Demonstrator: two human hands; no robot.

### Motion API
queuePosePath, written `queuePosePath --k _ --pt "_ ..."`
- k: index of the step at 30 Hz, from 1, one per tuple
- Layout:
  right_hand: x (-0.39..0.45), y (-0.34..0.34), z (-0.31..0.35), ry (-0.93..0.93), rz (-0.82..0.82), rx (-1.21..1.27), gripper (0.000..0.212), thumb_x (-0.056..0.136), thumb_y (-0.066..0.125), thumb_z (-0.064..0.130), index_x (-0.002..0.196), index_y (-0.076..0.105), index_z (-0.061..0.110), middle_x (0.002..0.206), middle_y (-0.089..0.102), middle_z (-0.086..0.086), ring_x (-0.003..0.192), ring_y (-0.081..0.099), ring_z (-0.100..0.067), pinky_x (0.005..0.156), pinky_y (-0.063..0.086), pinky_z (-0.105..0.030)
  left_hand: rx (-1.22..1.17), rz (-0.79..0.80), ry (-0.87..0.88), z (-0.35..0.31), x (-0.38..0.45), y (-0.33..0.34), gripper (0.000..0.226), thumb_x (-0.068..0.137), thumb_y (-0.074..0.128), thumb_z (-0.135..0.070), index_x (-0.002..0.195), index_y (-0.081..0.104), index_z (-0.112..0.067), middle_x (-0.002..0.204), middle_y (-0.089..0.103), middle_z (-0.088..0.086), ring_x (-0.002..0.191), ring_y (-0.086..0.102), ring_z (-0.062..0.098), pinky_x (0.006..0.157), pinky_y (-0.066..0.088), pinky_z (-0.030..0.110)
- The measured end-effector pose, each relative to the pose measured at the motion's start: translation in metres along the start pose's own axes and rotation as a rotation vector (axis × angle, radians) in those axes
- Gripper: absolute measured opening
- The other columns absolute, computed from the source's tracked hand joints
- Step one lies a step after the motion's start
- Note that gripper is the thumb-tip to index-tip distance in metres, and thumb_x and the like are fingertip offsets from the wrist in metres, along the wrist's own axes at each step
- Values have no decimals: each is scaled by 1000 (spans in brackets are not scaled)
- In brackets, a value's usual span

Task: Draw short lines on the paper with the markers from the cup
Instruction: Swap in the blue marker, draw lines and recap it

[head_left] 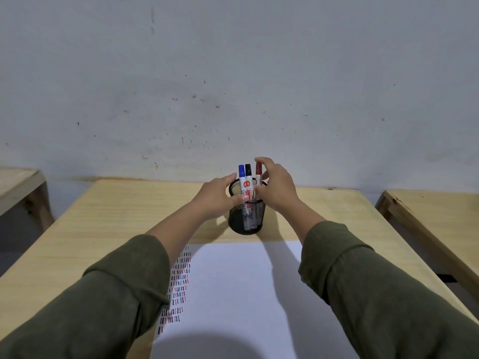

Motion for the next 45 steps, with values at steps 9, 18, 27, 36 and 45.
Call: queuePosePath --k 9,18,27,36,45 --pt "3 2 1 12 39 -58 66 85 59 11 144 34 29 121 53 -13 112 49 -27 91 46 -39 11 -7 25 -5 -2 -2 61 84 63 -35 141 40 -29 137 56 3 126 50 23 100 38 31" --pt "0 5 4 -38 66 -31 68 86 55 10 142 33 41 115 46 -10 96 51 -22 79 45 -32 15 4 29 -8 -3 -3 59 84 62 -35 139 42 -32 132 59 5 124 51 25 102 40 35" --pt "5 6 9 -22 104 -83 62 79 58 8 135 47 31 129 41 -13 120 43 -29 98 44 -43 17 5 15 -9 -3 -3 62 84 63 -35 141 40 -31 135 57 5 128 48 24 103 38 35" --pt "-1 2 12 -74 13 0 48 77 70 16 122 57 28 119 44 -8 119 43 -25 94 42 -36 8 2 5 -8 -6 -3 61 83 63 -35 139 42 -31 132 59 6 125 50 24 102 40 36" --pt "-13 -2 22 -80 -24 84 33 79 64 15 108 55 27 85 57 -5 79 55 -21 62 40 -27 -22 -32 2 -15 -13 -5 58 83 65 -33 137 45 -29 135 56 5 130 46 23 101 37 31"
Point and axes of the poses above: each hand's wrist, its own x-axis towards the middle knuckle, its own y-axis out of the palm, z = x × y, the point moved 6 cm from there along x, towards the middle knuckle
